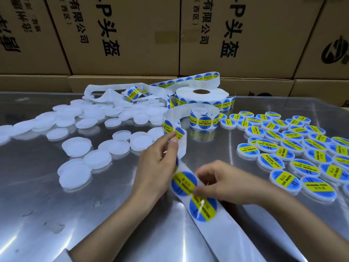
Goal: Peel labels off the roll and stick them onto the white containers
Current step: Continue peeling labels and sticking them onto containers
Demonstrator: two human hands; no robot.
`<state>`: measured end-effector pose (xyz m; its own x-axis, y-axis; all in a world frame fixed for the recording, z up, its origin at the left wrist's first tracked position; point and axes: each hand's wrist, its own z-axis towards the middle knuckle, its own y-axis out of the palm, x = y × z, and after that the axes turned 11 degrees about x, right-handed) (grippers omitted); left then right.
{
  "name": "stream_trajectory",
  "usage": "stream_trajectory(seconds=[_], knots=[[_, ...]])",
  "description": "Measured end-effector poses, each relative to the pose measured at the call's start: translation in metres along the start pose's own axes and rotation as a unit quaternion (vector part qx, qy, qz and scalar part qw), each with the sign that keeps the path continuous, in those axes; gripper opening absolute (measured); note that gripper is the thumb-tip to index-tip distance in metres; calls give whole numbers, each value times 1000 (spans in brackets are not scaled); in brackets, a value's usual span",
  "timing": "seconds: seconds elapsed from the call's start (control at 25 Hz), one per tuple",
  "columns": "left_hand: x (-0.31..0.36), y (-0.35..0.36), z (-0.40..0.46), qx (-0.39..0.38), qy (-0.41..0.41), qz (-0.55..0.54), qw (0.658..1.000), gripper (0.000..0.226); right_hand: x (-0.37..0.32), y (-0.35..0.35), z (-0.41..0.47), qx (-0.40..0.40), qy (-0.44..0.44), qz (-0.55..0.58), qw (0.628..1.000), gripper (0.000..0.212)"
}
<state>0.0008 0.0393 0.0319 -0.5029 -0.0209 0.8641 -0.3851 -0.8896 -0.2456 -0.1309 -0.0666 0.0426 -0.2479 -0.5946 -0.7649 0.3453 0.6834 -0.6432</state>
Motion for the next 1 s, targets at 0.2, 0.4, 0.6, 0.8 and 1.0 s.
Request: stream_trajectory(seconds=[0.2, 0.4, 0.6, 0.8, 1.0], knots=[[-4, 8, -16, -99, 146, 95, 980, 72, 13, 3, 13, 234, 95, 165, 954, 9], [-19, 16, -28, -252, 172, 220, 926, 104, 21, 6, 17, 270, 106, 52, 956, 12], [-21, 16, -23, -270, 194, 296, 895, 95, 22, -1, 12, 229, 114, -186, 949, 28], [-24, 16, -14, -304, 201, 351, 863, 86, 24, -11, 7, 215, 27, -219, 951, 35], [-27, 9, 1, -266, 170, 260, 913, 78, 29, -6, 8, 131, 7, -131, 983, 47]])
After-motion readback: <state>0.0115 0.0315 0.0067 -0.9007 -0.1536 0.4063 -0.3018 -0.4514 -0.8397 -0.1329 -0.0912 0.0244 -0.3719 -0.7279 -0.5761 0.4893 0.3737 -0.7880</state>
